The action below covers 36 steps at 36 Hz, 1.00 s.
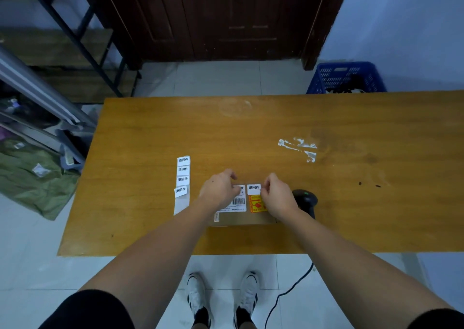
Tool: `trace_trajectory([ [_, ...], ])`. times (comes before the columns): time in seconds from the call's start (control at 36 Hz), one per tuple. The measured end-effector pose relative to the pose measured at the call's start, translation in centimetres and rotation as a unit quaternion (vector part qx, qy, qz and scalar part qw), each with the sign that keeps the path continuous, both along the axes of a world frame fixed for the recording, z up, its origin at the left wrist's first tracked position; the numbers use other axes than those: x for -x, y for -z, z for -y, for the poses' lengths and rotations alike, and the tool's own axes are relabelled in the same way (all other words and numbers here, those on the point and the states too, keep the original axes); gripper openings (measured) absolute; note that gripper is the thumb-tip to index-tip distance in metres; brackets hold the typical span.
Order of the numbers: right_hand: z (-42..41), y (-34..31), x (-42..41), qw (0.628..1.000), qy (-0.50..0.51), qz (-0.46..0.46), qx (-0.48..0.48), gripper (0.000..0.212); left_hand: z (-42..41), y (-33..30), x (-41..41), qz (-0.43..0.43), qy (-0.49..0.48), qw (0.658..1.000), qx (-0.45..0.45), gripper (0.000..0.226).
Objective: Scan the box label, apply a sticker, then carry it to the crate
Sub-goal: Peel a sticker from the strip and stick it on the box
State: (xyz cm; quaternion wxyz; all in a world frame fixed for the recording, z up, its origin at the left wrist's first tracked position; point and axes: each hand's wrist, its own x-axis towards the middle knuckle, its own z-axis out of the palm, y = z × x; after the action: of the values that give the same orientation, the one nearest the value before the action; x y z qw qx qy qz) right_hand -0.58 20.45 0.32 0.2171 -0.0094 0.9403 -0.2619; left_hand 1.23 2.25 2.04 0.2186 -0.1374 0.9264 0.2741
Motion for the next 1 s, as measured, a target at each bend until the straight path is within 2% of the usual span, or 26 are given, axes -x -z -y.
trace_trajectory([
  [0.14, -1.4, -0.9, -0.9, 0.997, 0.011, -0.037, -0.064, 0.014, 4.3, 0.2, -2.5, -0.009, -0.077, 0.995, 0.059, 0.045],
  [0.25, -1.5, -0.5, -1.8, 0.997, 0.026, 0.01, -0.075, 0.05, 5.3, 1.2, -4.3, 0.054, -0.123, 0.99, 0.037, 0.079],
  [0.31, -1.3, 0.0, -2.2, 0.997, 0.039, 0.04, -0.061, 0.064, 5.0, 1.6, -4.9, 0.076, -0.118, 0.99, 0.026, 0.079],
  [0.39, -0.6, 0.8, -2.8, 0.994, 0.055, 0.083, -0.039, 0.074, 4.1, 2.0, -5.5, 0.085, -0.108, 0.99, 0.017, 0.066],
  [0.5, -0.1, 1.2, -3.3, 0.992, 0.074, 0.098, -0.02, 0.076, 3.0, 2.0, -5.8, 0.08, -0.122, 0.989, 0.021, 0.061],
  [0.61, -0.5, 0.2, -2.6, 0.992, 0.085, 0.095, 0.021, 0.077, 3.1, 0.8, -5.5, 0.045, -0.153, 0.987, -0.016, 0.06],
  [0.75, 0.4, -4.1, -0.3, 0.974, 0.142, 0.08, 0.156, 0.084, 4.8, -3.5, -4.4, -0.013, -0.195, 0.978, -0.075, 0.061],
  [0.86, 2.9, -10.0, 2.1, 0.943, 0.168, 0.122, 0.26, 0.073, 6.8, -8.9, -3.4, -0.08, -0.264, 0.949, -0.152, 0.072],
  [1.0, 8.1, -18.3, 3.8, 0.934, 0.094, 0.13, 0.32, 0.063, 11.5, -17.0, -3.5, -0.149, -0.351, 0.89, -0.249, 0.073],
])
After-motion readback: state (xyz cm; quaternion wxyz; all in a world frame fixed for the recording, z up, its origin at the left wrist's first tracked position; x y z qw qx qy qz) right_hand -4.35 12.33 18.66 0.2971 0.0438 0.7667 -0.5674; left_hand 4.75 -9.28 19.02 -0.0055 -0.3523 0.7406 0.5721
